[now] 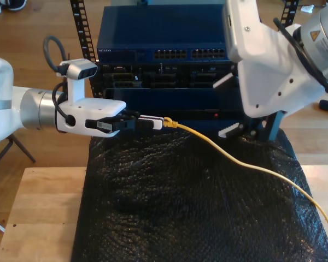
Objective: Grab the cable and plug it in
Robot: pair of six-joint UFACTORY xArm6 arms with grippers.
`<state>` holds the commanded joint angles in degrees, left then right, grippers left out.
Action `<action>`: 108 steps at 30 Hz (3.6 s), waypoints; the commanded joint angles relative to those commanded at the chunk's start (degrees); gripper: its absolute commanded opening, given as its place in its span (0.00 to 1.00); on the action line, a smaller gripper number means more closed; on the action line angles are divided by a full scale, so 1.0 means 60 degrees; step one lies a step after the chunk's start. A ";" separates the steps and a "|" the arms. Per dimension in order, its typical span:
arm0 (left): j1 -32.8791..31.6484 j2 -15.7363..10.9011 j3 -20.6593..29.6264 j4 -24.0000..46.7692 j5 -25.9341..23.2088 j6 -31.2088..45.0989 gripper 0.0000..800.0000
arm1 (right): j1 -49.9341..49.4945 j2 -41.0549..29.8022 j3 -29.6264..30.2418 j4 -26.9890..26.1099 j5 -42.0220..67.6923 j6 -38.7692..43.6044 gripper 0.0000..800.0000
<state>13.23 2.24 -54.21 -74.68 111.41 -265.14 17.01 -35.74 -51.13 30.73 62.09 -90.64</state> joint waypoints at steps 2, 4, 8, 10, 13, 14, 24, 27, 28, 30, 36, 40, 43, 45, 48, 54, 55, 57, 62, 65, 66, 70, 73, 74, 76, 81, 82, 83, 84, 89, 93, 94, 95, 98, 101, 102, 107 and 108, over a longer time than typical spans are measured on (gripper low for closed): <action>0.0000 0.0044 -0.0044 -0.0015 0.0278 -0.0205 0.00 | 0.0366 -0.0234 0.0249 0.0015 -0.0527 -0.0161 0.97; 0.0000 0.0073 -0.0073 -0.0015 0.0498 -0.0381 0.00 | 0.0747 -0.0527 0.0674 0.0029 -0.1201 -0.0337 0.97; 0.0015 0.0132 -0.0088 -0.0029 0.0879 -0.0454 0.00 | 0.1538 -0.1040 0.1260 0.0029 -0.2491 -0.0850 0.97; 0.0015 0.0264 -0.0161 -0.0059 0.1158 -0.0469 0.01 | 0.1817 -0.1143 0.1407 0.0029 -0.2872 -0.0894 0.98; 0.0059 0.0615 -0.0425 -0.0352 0.1788 -0.0484 0.01 | 0.2198 -0.1304 0.1480 0.0015 -0.3048 -0.0923 0.98; 0.0088 0.0718 -0.0469 -0.0498 0.2037 -0.0513 0.01 | 0.2271 -0.1363 0.1495 0.0015 -0.3062 -0.0938 0.98; 0.0176 0.0982 -0.0513 -0.0967 0.3106 -0.0733 0.01 | 0.2813 -0.1788 0.1890 0.0015 -0.3971 -0.0938 0.98; 0.0176 0.1084 -0.0586 -0.1026 0.3399 -0.0894 0.01 | 0.3018 -0.1773 0.1949 0.0000 -0.4352 -0.0982 0.98; 0.0176 0.1084 -0.0615 -0.1099 0.3458 -0.0894 0.01 | 0.3092 -0.1773 0.1978 0.0000 -0.4498 -0.1055 0.98; 0.0176 0.1070 -0.0615 -0.1201 0.3531 -0.0894 0.01 | 0.3223 -0.1773 0.1993 0.0000 -0.4674 -0.1172 0.98; 0.0176 0.1070 -0.0630 -0.1231 0.3707 -0.0908 0.01 | 0.3297 -0.1714 0.2125 0.0000 -0.5158 -0.1187 0.90; 0.0176 0.1084 -0.0615 -0.1231 0.3707 -0.0908 0.01 | 0.3311 -0.1700 0.2227 0.0000 -0.5597 -0.1158 0.72; 0.0176 0.1084 -0.0615 -0.1216 0.3722 -0.0923 0.01 | 0.3311 -0.1626 0.2242 0.0000 -0.5612 -0.1158 0.65; 0.0176 0.1084 -0.0615 -0.1216 0.3722 -0.0938 0.01 | 0.3326 -0.1597 0.2242 0.0015 -0.5626 -0.1158 0.63; 0.0176 0.1084 -0.0615 -0.1216 0.3736 -0.0938 0.01 | 0.3326 -0.1568 0.2315 0.0015 -0.5626 -0.1143 0.58; 0.0176 0.1084 -0.0615 -0.1216 0.3751 -0.0938 0.01 | 0.3502 -0.1568 0.2344 0.0015 -0.5641 -0.1128 0.46; 0.0176 0.1084 -0.0615 -0.1216 0.3751 -0.0938 0.01 | 0.3502 -0.1568 0.2344 0.0015 -0.5641 -0.1143 0.42; 0.0176 0.1084 -0.0615 -0.1216 0.3751 -0.0938 0.01 | 0.3502 -0.1568 0.2359 0.0015 -0.5641 -0.1143 0.36; 0.0176 0.1084 -0.0615 -0.1216 0.3751 -0.0938 0.01 | 0.3516 -0.1553 0.2403 0.0015 -0.5656 -0.1128 0.35; 0.0176 0.1084 -0.0615 -0.1216 0.3751 -0.0938 0.01 | 0.3516 -0.1553 0.2403 0.0029 -0.5656 -0.1128 0.35; 0.0176 0.1084 -0.0615 -0.1216 0.3751 -0.0938 0.01 | 0.3516 -0.1568 0.2403 0.0029 -0.5656 -0.1128 0.35; 0.0161 0.1099 -0.0615 -0.1216 0.3883 -0.0923 0.01 | 0.3516 -0.1553 0.2374 0.0029 -0.5670 -0.1128 0.35; 0.0161 0.1099 -0.0615 -0.1231 0.3912 -0.0923 0.02 | 0.3516 -0.1568 0.2374 0.0029 -0.5670 -0.1128 0.35; 0.0161 0.1099 -0.0615 -0.1231 0.3941 -0.0923 0.02 | 0.3516 -0.1568 0.2374 0.0029 -0.5670 -0.1128 0.35; 0.0161 0.1099 -0.0601 -0.1216 0.3941 -0.0923 0.02 | 0.3516 -0.1568 0.2374 0.0029 -0.5670 -0.1128 0.34; 0.0147 0.1099 -0.0601 -0.1216 0.3956 -0.0923 0.02 | 0.3516 -0.1568 0.2374 0.0029 -0.5670 -0.1099 0.31; 0.0147 0.1099 -0.0601 -0.1216 0.3956 -0.0923 0.02 | 0.3516 -0.1568 0.2374 0.0044 -0.5670 -0.1099 0.30; 0.0147 0.1099 -0.0601 -0.1216 0.3956 -0.0923 0.02 | 0.3516 -0.1568 0.2374 0.0044 -0.5670 -0.1099 0.28; 0.0147 0.1099 -0.0601 -0.1216 0.3956 -0.0923 0.02 | 0.3516 -0.1568 0.2374 0.0073 -0.5670 -0.1114 0.27; 0.0132 0.1099 -0.0601 -0.1216 0.3956 -0.0923 0.02 | 0.3502 -0.1568 0.2403 0.0234 -0.5670 -0.1114 0.11; 0.0132 0.1099 -0.0601 -0.1216 0.3956 -0.0923 0.02 | 0.3502 -0.1568 0.2403 0.0264 -0.5670 -0.1099 0.03; 0.0132 0.1099 -0.0615 -0.1216 0.3971 -0.0923 0.02 | 0.3502 -0.1568 0.2418 0.0264 -0.5670 -0.1099 0.01; 0.0132 0.1099 -0.0615 -0.1216 0.4000 -0.0923 0.03 | 0.3516 -0.1568 0.2418 0.0264 -0.5670 -0.1099 0.01; 0.0132 0.1099 -0.0601 -0.1216 0.4073 -0.1026 0.35 | 0.3516 -0.1568 0.2432 0.0264 -0.5670 -0.1070 0.00; 0.0132 0.1099 -0.0571 -0.1245 0.4161 -0.1084 0.69 | 0.3502 -0.1568 0.2432 0.0264 -0.5656 -0.1055 0.00; 0.0132 0.1099 -0.0571 -0.1245 0.4147 -0.1084 0.73 | 0.3502 -0.1568 0.2432 0.0264 -0.5656 -0.1026 0.00; 0.0147 0.1084 -0.0586 -0.1275 0.4044 -0.1026 0.99 | 0.3473 -0.1421 0.2359 0.0264 -0.5656 -0.0440 0.00; 0.0161 0.1070 -0.0601 -0.1275 0.4015 -0.1026 0.99 | 0.3458 -0.1348 0.2344 0.0249 -0.5656 -0.0410 0.00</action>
<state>14.20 8.66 -57.81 -82.33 135.49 -271.30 37.76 -43.82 -37.07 32.22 28.15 -93.10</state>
